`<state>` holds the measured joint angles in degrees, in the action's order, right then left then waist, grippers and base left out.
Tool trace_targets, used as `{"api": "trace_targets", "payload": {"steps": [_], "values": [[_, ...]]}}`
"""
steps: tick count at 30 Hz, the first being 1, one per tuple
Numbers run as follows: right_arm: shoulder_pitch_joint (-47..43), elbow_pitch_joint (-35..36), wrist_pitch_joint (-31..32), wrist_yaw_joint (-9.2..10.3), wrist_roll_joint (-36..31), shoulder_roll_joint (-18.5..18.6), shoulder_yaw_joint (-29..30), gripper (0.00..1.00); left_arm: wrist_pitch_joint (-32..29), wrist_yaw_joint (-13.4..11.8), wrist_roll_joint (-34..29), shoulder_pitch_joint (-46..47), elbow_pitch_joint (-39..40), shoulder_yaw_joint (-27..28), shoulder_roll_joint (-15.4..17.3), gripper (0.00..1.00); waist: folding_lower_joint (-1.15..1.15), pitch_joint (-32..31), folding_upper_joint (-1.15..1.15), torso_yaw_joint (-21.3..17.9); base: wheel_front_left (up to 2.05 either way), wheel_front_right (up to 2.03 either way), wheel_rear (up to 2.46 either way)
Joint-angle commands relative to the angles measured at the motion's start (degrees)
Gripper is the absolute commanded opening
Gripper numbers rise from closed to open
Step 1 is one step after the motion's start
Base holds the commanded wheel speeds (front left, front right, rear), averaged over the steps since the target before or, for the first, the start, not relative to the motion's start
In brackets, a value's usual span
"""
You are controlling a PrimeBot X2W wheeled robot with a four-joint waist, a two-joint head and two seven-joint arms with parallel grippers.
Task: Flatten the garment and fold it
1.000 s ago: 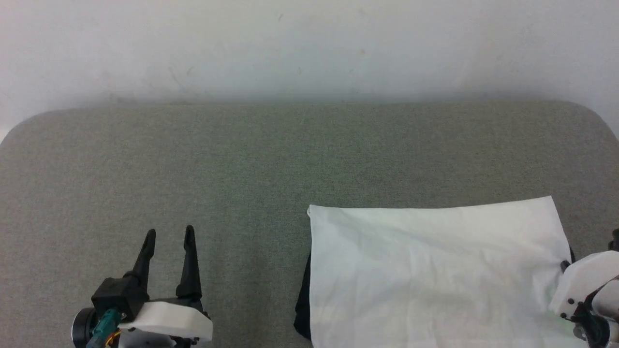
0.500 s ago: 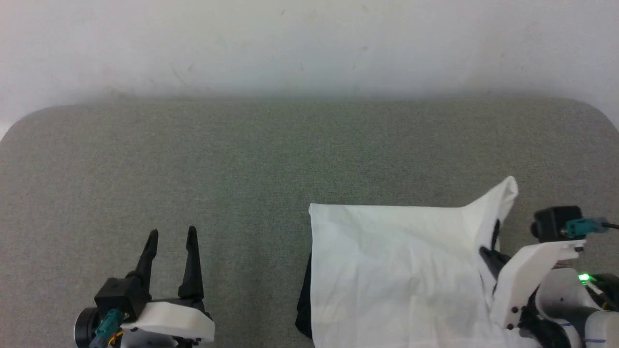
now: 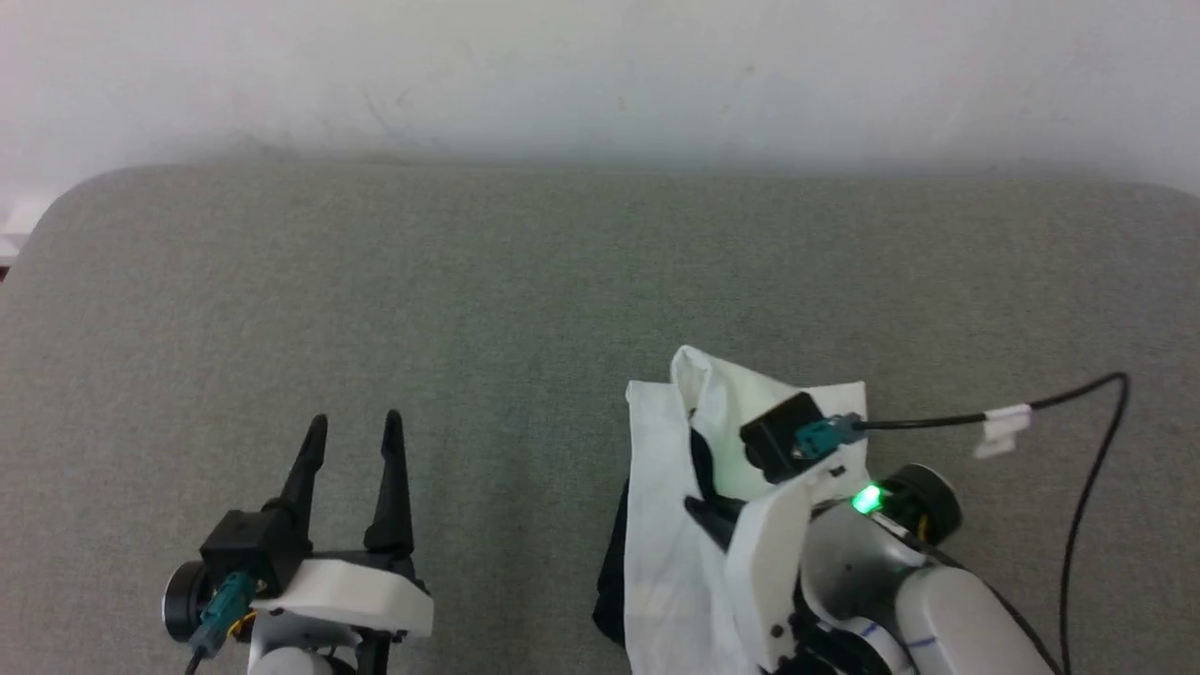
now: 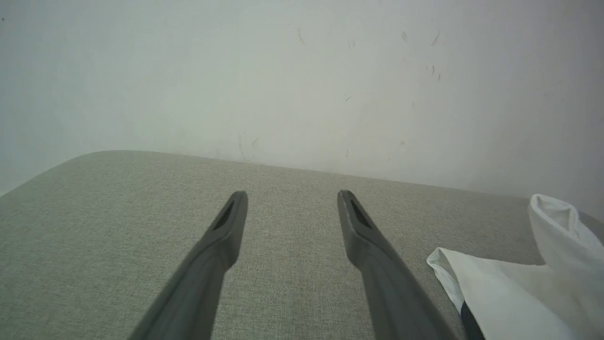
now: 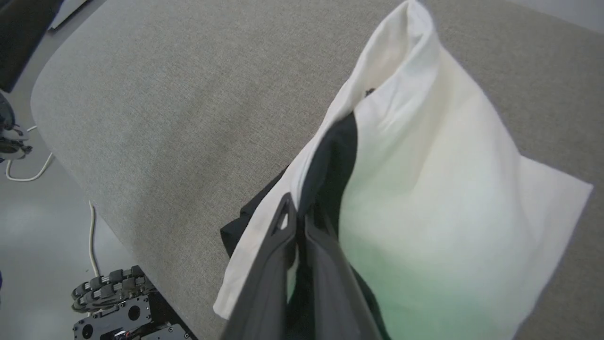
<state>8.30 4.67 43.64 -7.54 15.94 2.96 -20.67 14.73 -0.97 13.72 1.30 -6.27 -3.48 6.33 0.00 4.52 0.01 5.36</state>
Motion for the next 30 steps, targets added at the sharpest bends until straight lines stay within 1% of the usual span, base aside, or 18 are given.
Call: {"api": "trace_targets", "payload": {"steps": [1,7,8,10,11,12,13,17,20,22,24,26,30], "values": [[3.02,-3.41,-1.83,0.05,0.96,-0.08,-1.92,0.00,0.27,0.63,-0.56,1.72,-0.40,-0.49,-0.47,1.00,0.00,1.48,-0.01,1.83,0.00,0.00,0.00],[9.18,-15.44,-4.16,0.05,2.06,-0.08,-6.00,0.00,0.27,1.16,-0.68,3.52,-0.98,-0.75,-1.09,1.00,0.00,3.15,-0.01,3.79,0.00,0.00,0.00],[9.18,-15.44,-4.16,0.05,2.06,-0.08,-6.00,0.00,0.27,1.16,-0.68,3.52,-0.98,-0.75,-1.09,1.00,0.00,3.15,-0.01,3.79,0.00,0.00,0.00],[10.58,-19.03,-4.70,0.05,2.63,-0.08,-6.40,0.00,0.27,1.38,-0.76,3.72,-1.19,-0.64,-1.18,1.00,0.00,3.55,-0.01,4.15,0.00,0.00,0.00],[11.13,-20.59,-5.05,0.05,3.04,-0.08,-6.57,0.08,0.27,1.45,-0.78,3.76,-1.29,-0.52,-1.22,1.00,0.00,3.67,-0.01,4.25,0.00,0.00,0.00],[11.64,-22.02,-5.46,0.05,3.73,-0.08,-6.83,0.46,0.27,1.51,-0.79,3.79,-1.37,-0.37,-1.27,1.00,0.00,3.80,-0.01,4.32,0.00,0.00,0.00],[12.14,-23.19,-6.00,0.05,4.39,-0.08,-7.12,1.00,0.27,1.56,-0.79,3.80,-1.43,-0.19,-1.31,1.00,0.00,3.88,-0.01,4.33,0.00,0.00,0.00],[13.43,-24.71,-9.77,0.05,7.35,-0.08,-7.82,1.00,0.27,1.65,-0.88,3.40,-1.56,0.72,-1.45,1.00,0.00,3.54,-0.01,3.66,0.00,0.00,0.00],[13.42,-21.82,-15.56,0.05,10.24,-0.08,-6.73,1.00,0.27,1.69,-1.05,2.67,-1.49,1.47,-1.47,1.00,0.00,2.62,-0.01,2.75,0.00,0.00,0.00],[12.95,-18.37,-21.36,0.05,11.66,-0.08,-5.04,1.00,0.27,1.82,-1.21,2.14,-1.26,1.93,-1.45,1.00,0.00,1.79,-0.01,2.00,0.00,0.00,0.00],[11.91,-14.72,-27.69,0.05,11.93,-0.08,-2.46,1.00,0.27,1.91,-1.41,1.52,-1.03,2.29,-1.43,1.00,0.00,0.89,-0.01,1.16,0.00,0.00,0.00],[10.19,-11.45,-33.33,0.05,10.36,-0.08,0.95,1.00,0.27,2.01,-1.57,0.92,-0.87,2.56,-1.43,1.00,0.00,0.03,-0.01,0.30,0.00,0.00,0.00],[4.54,-6.70,-40.92,0.05,6.97,-0.08,9.45,1.00,0.27,2.19,-1.87,0.00,-0.46,2.95,-1.44,1.00,0.00,-1.38,-0.01,-1.12,0.00,0.00,0.00]]}}
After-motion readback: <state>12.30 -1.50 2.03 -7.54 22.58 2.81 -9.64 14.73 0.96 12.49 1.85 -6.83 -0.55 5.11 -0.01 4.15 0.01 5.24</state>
